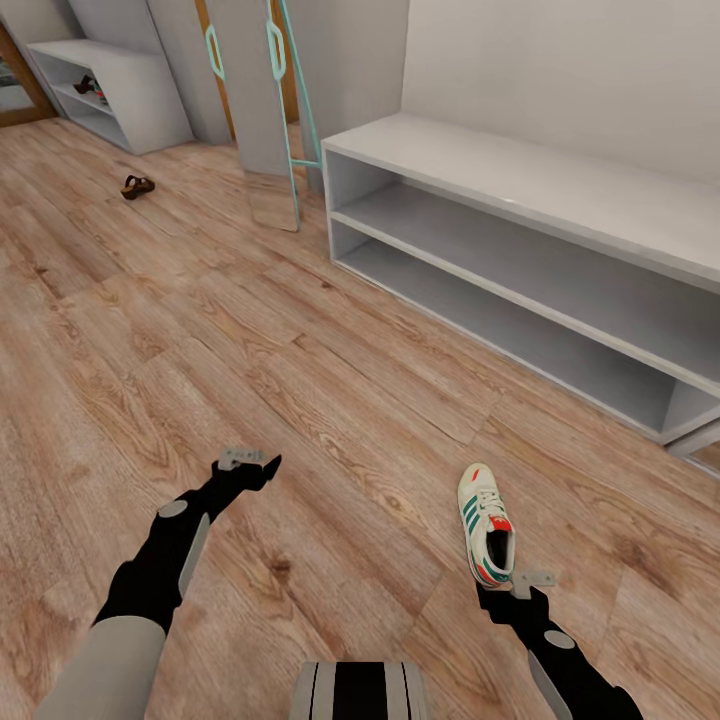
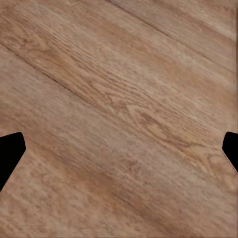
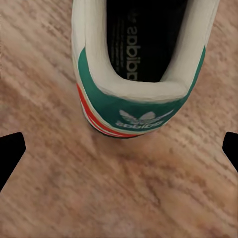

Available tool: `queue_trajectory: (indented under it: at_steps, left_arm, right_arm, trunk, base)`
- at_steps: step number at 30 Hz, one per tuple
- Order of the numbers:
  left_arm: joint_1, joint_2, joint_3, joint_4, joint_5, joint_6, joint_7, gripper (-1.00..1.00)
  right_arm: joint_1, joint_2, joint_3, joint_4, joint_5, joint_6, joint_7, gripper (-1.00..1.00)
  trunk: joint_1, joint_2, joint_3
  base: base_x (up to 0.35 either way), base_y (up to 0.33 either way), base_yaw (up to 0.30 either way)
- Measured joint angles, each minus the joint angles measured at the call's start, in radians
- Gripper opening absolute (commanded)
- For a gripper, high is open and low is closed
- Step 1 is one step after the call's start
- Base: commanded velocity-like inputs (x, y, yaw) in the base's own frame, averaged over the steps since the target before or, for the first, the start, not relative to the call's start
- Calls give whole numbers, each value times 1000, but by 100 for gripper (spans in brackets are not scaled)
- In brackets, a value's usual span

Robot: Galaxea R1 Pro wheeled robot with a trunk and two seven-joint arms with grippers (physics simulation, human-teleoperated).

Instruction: Pick up the two gym shoes and the two sandals from the corridor floor and place them onto the hallstand (shoe rack) in the corridor, making sure they are on the rack and not on the floor. Arrange them so the two gym shoes are next to each other and the two sandals are next to each other.

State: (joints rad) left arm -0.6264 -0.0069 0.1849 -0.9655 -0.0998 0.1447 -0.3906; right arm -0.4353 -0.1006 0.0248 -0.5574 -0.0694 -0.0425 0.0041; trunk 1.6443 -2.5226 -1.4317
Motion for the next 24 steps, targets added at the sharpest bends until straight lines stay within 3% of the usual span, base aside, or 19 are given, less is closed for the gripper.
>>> queue_trajectory:
  at_steps: [24]
  left_arm:
    - [1, -7, -5, -135, 4, -132, 10, 100]
  right_arm:
    - [0, -6, -6, 1, 0, 0, -3, 100]
  trunk:
    - [0, 0, 0]
  base:
    - [0, 0, 0]
